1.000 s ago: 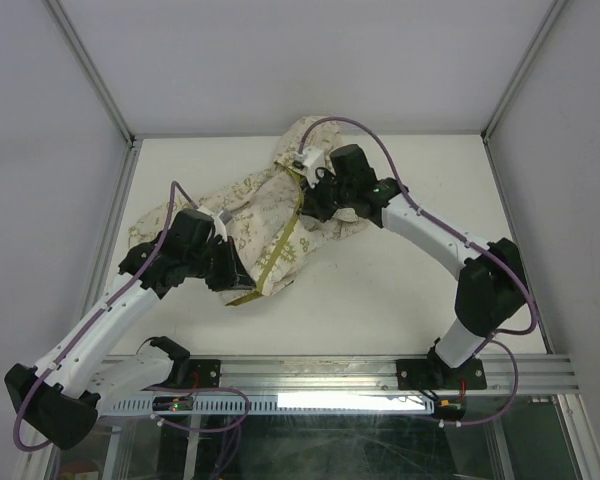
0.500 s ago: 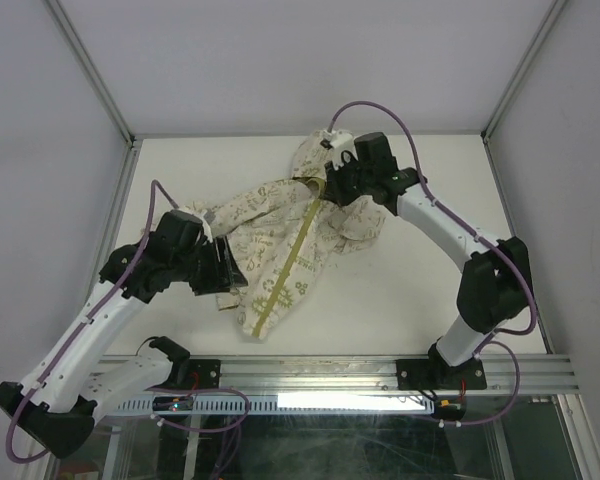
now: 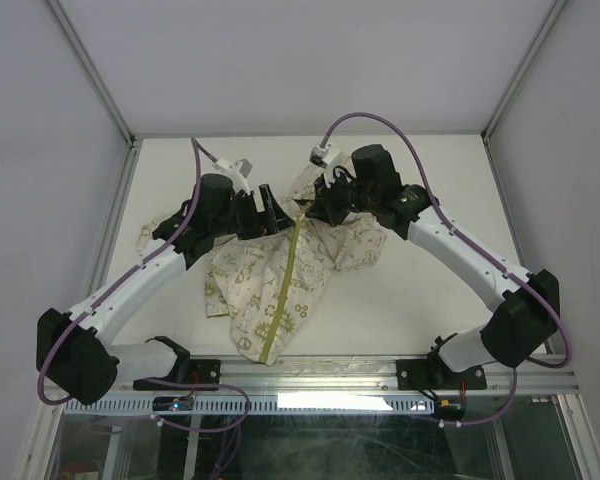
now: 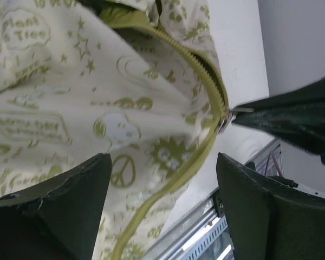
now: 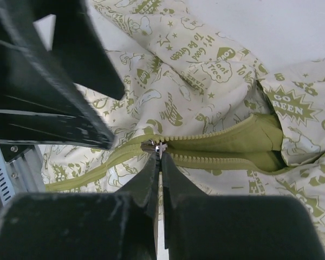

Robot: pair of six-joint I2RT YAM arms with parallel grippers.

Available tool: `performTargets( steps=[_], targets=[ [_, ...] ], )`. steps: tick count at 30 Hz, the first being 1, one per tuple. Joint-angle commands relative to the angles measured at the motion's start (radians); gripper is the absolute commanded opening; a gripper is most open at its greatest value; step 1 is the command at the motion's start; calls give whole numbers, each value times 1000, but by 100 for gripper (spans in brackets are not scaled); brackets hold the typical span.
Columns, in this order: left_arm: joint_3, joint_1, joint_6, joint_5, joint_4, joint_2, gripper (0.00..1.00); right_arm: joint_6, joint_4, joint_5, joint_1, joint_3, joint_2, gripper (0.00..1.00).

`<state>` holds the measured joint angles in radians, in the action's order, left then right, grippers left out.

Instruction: Zip up the jacket

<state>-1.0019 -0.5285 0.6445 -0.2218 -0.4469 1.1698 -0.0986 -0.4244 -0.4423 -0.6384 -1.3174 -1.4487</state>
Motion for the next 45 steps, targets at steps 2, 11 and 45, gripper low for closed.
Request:
performTargets(
  steps=[2,11,45],
  targets=[
    [-17,-3,-36,-143,343,112,74,38,38,-53,-11,1,50,0],
    [40,-31,-27,-221,389,142,52,33,27,14,-4,-44,18,0],
    [-251,-31,-549,141,-130,73,0,126,-30,155,519,-199,-48,0]
  ],
)
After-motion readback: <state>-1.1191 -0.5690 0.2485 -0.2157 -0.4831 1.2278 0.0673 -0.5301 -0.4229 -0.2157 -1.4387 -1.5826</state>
